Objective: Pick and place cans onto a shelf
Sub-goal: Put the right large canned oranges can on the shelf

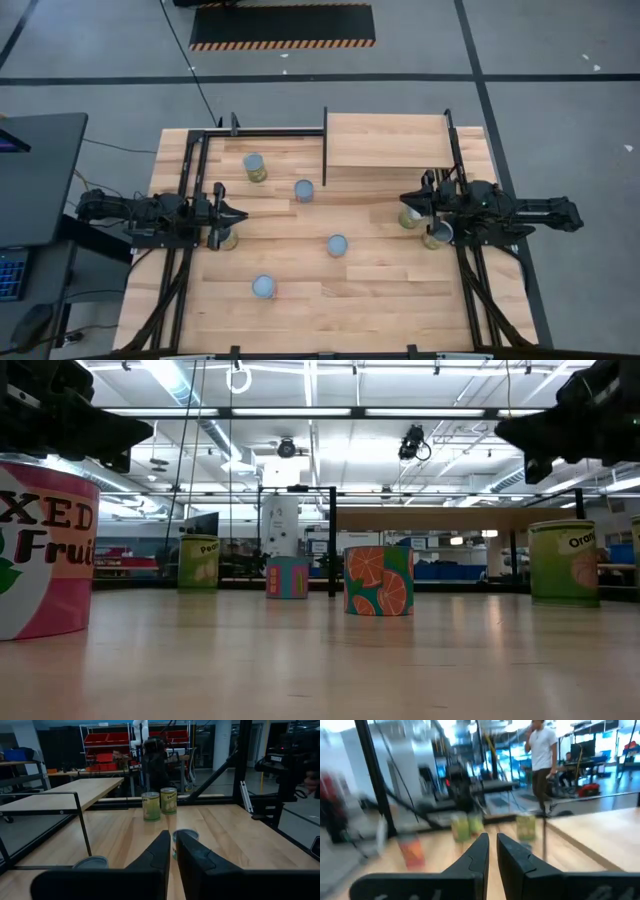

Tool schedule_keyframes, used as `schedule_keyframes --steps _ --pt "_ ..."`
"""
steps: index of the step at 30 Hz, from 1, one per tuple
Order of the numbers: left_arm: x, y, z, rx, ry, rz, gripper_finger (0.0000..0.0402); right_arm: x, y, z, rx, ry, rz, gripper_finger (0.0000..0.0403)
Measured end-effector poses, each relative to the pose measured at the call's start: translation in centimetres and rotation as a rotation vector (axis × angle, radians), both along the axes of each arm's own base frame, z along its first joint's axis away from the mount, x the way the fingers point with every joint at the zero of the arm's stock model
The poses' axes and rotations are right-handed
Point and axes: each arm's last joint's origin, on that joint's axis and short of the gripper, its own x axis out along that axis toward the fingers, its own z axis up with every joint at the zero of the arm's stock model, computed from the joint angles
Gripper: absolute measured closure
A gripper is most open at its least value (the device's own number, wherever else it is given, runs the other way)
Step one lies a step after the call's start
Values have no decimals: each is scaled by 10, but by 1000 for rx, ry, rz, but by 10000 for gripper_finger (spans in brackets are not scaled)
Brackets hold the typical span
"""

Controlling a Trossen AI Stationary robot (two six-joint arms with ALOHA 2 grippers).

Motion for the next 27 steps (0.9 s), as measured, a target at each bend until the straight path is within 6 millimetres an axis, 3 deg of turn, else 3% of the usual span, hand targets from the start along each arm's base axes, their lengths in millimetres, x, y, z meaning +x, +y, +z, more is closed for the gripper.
schedule_keyframes --steps 3,7,11,19,27 --pt "0 0 0 0 0 0 363 -1 0 5 157 -71 22 360" --pt "0 0 0 0 0 0 363 -3 -2 11 204 -145 -27 360" --pt "0 0 0 0 0 0 363 -2 -1 21 265 -114 -7 360" --pt "0 0 0 0 0 0 363 11 7 75 186 240 42 360" --pt "0 0 0 0 0 0 363 59 23 122 86 653 113 332"
